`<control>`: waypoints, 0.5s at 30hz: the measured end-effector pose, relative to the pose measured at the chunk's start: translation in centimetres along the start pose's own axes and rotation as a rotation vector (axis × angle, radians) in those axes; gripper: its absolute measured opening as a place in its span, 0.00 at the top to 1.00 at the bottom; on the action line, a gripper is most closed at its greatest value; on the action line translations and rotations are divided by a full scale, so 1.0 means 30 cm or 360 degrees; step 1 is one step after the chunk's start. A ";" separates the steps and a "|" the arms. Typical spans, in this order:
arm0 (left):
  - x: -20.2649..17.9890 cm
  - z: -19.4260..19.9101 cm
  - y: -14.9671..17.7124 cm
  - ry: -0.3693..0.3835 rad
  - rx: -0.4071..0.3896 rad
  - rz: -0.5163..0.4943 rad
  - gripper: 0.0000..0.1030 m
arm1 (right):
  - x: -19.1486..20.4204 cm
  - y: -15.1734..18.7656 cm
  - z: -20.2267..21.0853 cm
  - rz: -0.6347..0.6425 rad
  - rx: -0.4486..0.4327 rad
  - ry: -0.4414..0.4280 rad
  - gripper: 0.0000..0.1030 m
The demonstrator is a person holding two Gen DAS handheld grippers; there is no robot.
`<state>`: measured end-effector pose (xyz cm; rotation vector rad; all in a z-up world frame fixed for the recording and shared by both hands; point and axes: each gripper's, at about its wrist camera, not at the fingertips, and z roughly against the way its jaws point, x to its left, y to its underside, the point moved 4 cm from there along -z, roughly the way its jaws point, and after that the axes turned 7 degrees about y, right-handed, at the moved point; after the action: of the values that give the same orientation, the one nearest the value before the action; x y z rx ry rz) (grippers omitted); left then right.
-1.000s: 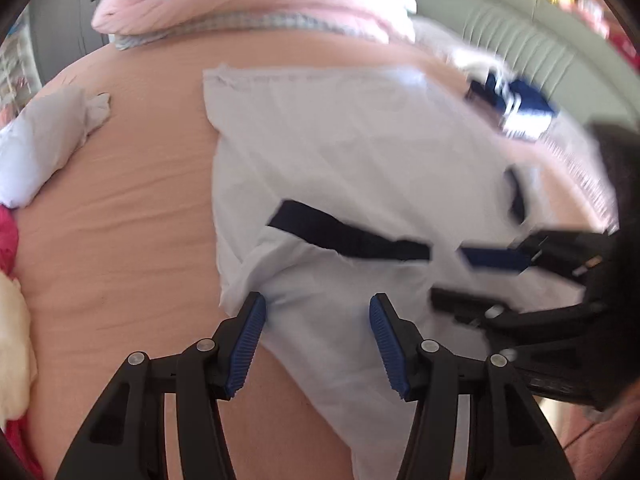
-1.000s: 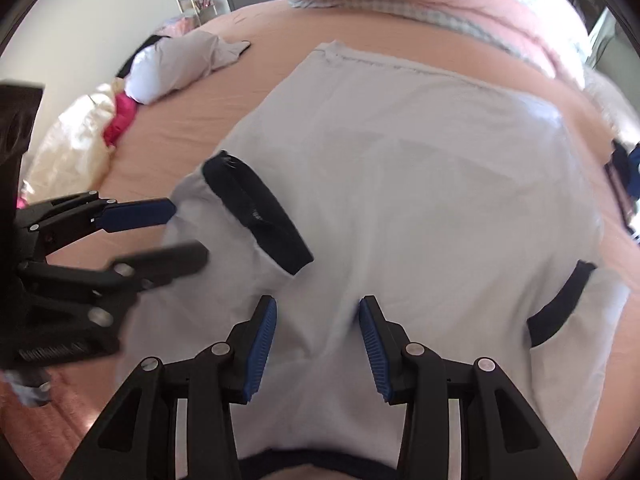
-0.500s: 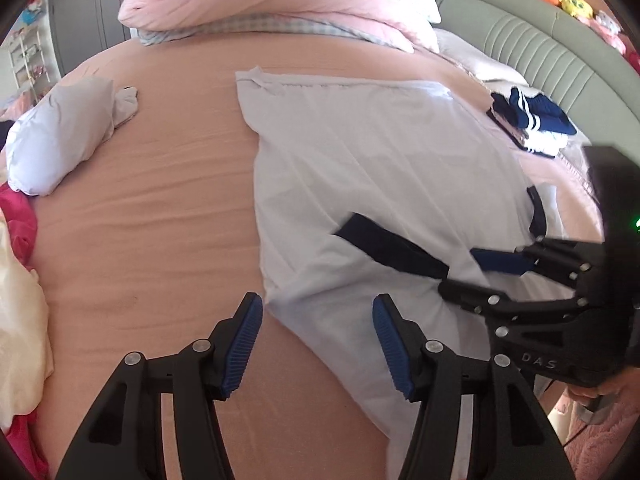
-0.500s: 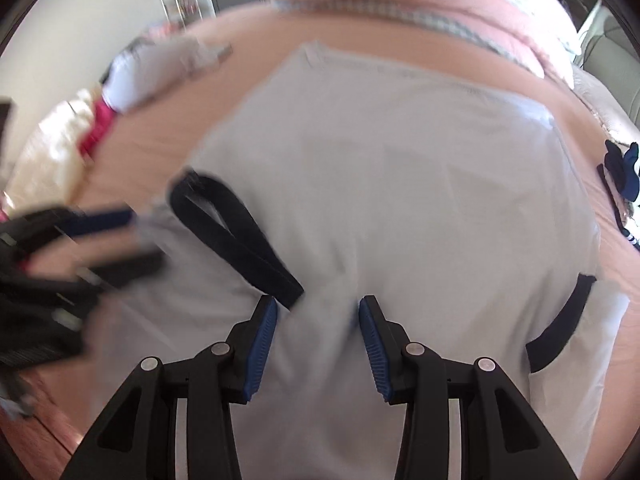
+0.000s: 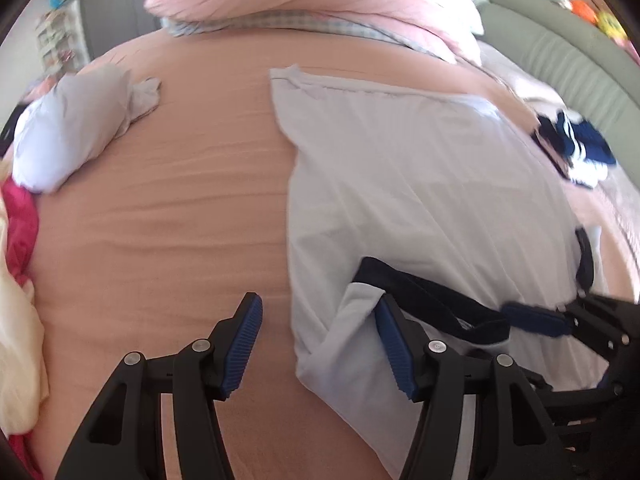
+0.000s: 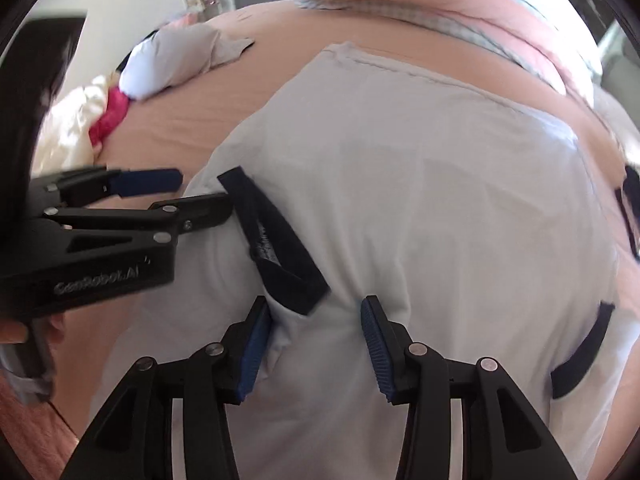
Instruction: Fold clothes
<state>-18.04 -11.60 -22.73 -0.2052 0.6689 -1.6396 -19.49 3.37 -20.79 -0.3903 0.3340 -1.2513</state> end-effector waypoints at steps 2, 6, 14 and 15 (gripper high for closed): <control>-0.003 0.036 -0.003 0.0028 -0.0047 0.0026 0.45 | -0.032 0.005 0.041 -0.0085 -0.0013 -0.0042 0.57; -0.055 0.149 0.064 -0.0047 -0.0170 -0.0029 0.45 | -0.133 0.050 0.205 -0.0225 -0.0089 -0.0056 0.56; -0.149 0.149 0.323 -0.0175 0.0085 -0.0100 0.45 | -0.351 0.327 0.252 -0.0376 0.0109 0.0154 0.54; -0.152 0.161 0.338 -0.0176 0.0076 -0.0076 0.45 | -0.363 0.364 0.236 -0.0389 0.0154 0.0146 0.54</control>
<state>-6.19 -9.16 -23.07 -0.2768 0.5438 -1.6755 -10.11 17.43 -19.21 -0.2969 0.3089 -1.5221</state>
